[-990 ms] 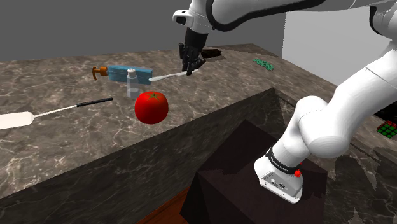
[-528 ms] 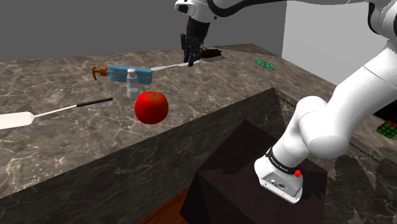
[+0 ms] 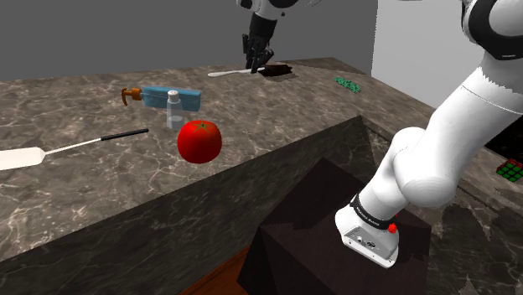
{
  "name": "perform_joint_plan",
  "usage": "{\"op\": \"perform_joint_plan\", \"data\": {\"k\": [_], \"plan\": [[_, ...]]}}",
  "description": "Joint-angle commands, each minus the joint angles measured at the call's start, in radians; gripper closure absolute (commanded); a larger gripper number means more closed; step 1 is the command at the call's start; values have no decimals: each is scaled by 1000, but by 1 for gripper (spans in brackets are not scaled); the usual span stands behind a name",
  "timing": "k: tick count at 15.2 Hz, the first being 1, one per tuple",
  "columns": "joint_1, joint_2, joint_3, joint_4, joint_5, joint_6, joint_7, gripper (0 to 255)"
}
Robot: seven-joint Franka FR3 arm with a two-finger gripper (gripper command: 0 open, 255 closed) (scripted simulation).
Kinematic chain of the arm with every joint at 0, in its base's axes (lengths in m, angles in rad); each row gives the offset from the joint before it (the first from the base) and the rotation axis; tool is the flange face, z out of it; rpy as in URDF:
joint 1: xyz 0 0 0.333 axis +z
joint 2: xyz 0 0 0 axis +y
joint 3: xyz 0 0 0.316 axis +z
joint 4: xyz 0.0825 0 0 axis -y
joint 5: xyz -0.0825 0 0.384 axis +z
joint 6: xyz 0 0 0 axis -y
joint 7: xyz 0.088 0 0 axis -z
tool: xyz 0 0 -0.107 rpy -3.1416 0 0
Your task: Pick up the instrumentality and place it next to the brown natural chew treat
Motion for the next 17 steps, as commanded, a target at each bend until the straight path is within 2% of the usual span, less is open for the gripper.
{"op": "perform_joint_plan", "data": {"k": [1, 10, 17], "plan": [[-21, 46, -25, 40, 18, 5, -53, 255], [-145, 313, -97, 371, 137, -78, -269, 255], [-294, 577, -105, 753, 238, -213, -387, 255]]}}
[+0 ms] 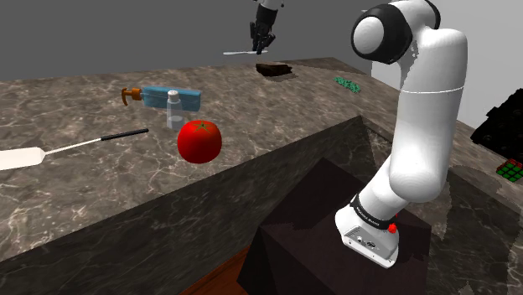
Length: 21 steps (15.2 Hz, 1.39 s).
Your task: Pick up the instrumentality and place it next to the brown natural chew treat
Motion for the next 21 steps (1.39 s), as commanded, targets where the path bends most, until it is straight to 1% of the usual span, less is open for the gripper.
{"op": "perform_joint_plan", "data": {"k": [1, 10, 21], "plan": [[-19, 40, 3, 45, 13, -6, -12, 255], [-5, 37, 6, -82, 17, 116, -22, 255], [1, 65, 15, -195, 33, 254, -38, 255]]}}
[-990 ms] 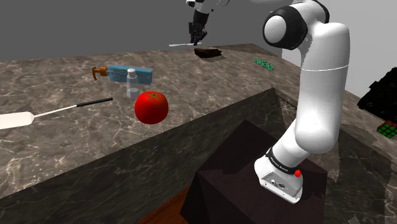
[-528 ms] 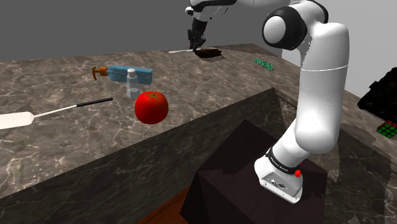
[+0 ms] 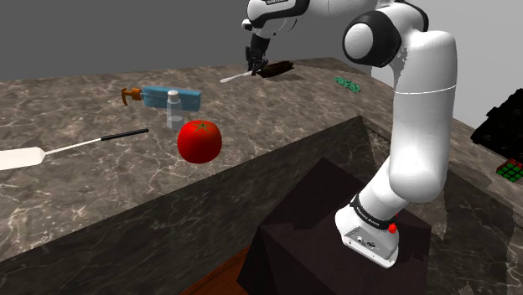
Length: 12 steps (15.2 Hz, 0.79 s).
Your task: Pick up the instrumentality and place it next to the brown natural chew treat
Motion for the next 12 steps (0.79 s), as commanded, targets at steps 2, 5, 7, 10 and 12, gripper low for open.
{"op": "perform_joint_plan", "data": {"k": [2, 5, 7, 10, 12], "plan": [[0, 4, 1, -27, 2, 20, -5, 255], [0, 4, 1, -27, 2, 20, -5, 255], [0, 4, 1, -27, 2, 20, -5, 255], [0, 4, 1, -23, 2, 17, -5, 0], [0, 4, 1, -26, 2, 19, -5, 0]]}}
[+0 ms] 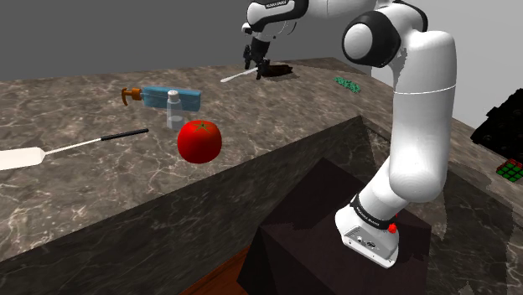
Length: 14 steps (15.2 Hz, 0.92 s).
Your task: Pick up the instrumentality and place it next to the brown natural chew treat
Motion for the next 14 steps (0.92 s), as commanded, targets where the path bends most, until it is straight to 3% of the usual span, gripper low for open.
{"op": "perform_joint_plan", "data": {"k": [1, 6, 14], "plan": [[0, 0, 0, -1, 0, 0, 0, 0], [2, -45, -11, 55, -18, -99, 12, 0], [1, -45, -11, 55, -19, -99, 12, 0]]}}
